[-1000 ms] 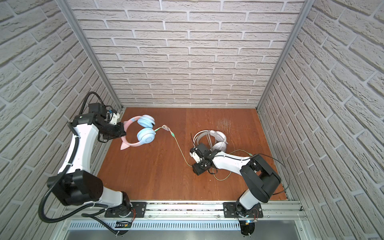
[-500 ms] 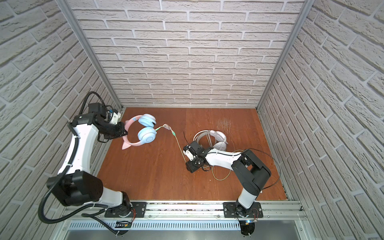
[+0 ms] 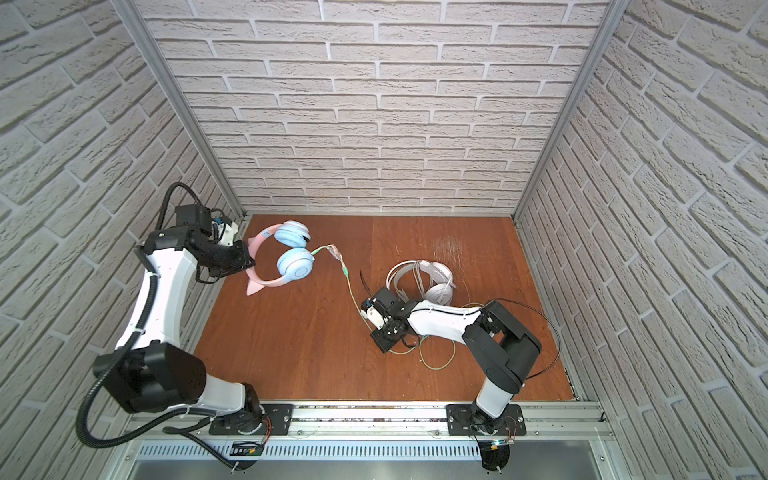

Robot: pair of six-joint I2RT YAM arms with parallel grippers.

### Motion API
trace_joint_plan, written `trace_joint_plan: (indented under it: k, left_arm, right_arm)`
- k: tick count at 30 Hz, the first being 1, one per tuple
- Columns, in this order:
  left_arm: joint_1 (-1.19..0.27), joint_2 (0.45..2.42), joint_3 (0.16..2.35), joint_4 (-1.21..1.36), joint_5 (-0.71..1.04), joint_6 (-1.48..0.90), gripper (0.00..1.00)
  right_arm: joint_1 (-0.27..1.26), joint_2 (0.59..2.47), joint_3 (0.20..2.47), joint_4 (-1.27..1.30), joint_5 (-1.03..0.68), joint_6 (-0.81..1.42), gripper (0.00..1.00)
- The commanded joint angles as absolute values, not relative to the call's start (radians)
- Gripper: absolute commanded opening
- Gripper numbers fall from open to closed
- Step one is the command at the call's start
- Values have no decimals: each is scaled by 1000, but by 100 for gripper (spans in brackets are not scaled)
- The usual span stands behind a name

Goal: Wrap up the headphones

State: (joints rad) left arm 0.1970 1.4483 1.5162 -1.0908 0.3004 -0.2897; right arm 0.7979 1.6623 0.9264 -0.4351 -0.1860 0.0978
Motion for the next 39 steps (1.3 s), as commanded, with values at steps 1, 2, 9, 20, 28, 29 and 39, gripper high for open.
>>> trace_joint_plan:
  k: [1, 2, 9, 20, 28, 29, 39]
  left_arm:
    - [191, 1406, 1492, -1013, 301, -351, 0]
    - [185, 1403, 1485, -1008, 290, -357, 0]
    - [96, 1412, 1420, -941, 221, -426, 0]
    - [-46, 1504, 1409, -876, 122, -493, 0]
    - [-164, 1598, 1450, -908, 67, -464, 0]
    - [-173, 1608, 1456, -914, 63, -457, 0]
    - [-251, 1675, 1486, -975, 93, -348, 0]
  right_arm:
    - [829, 1573, 979, -535, -220, 23, 6]
    - [835, 1559, 996, -557, -231, 8, 6]
    - [864, 1542, 1164, -741, -353, -132, 6]
    - [877, 1669, 1498, -1057, -520, -372, 6]
    - [874, 1865, 1828, -1385, -513, -566, 6]
    - [873, 1880, 1849, -1403, -512, -573, 6]
    - [823, 1971, 2062, -1509, -466, -687, 6]
